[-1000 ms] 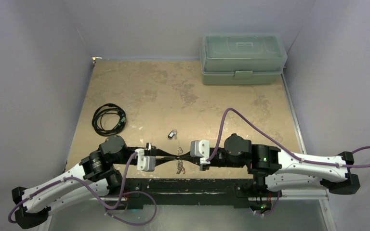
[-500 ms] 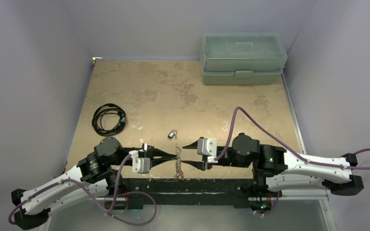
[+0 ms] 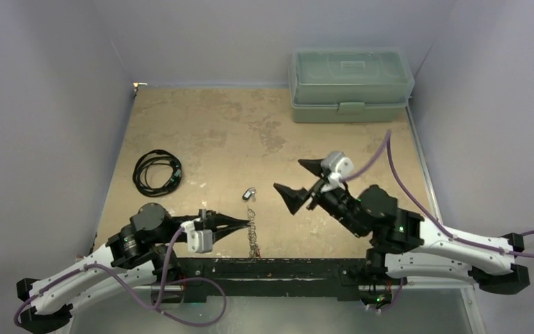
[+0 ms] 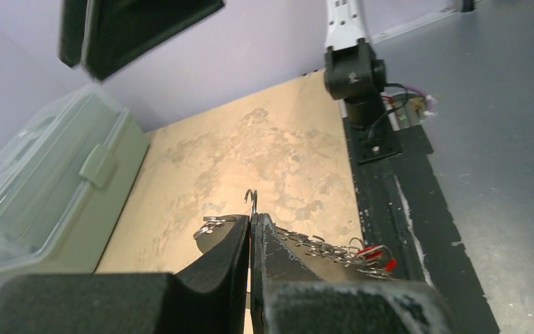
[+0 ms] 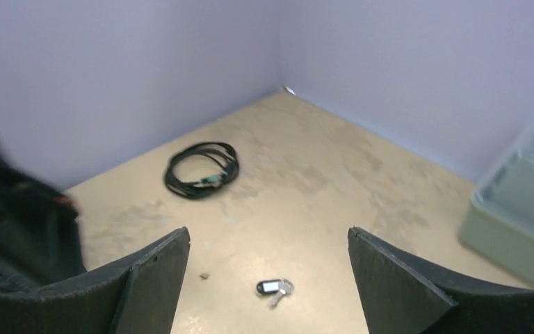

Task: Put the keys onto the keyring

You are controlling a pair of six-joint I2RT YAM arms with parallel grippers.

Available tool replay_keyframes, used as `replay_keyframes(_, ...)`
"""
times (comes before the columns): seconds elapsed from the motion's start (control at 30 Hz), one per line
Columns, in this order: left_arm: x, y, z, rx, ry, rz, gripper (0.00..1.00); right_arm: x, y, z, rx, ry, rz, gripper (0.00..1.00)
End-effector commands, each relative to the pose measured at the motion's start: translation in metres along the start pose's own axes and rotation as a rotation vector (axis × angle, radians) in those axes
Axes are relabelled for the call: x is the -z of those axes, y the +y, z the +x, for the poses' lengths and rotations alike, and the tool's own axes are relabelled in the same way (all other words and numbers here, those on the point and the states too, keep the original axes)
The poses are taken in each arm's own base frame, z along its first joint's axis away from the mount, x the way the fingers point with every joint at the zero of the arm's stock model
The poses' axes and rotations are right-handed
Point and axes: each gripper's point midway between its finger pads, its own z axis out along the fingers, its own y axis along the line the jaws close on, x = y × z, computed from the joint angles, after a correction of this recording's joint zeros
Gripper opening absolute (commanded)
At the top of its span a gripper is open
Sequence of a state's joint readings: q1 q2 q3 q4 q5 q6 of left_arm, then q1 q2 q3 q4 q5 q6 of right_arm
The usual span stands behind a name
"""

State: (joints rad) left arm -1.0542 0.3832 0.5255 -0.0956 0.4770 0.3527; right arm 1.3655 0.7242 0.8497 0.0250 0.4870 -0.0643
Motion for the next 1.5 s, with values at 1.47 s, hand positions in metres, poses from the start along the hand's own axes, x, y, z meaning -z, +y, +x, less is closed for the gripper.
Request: replay_keyframes(1.47,0.071,0.071,0.001,0.054,0.056,-0.558,0.0,-0.134,-0.022,0.326,-0.312,0.966,0.379,0.76)
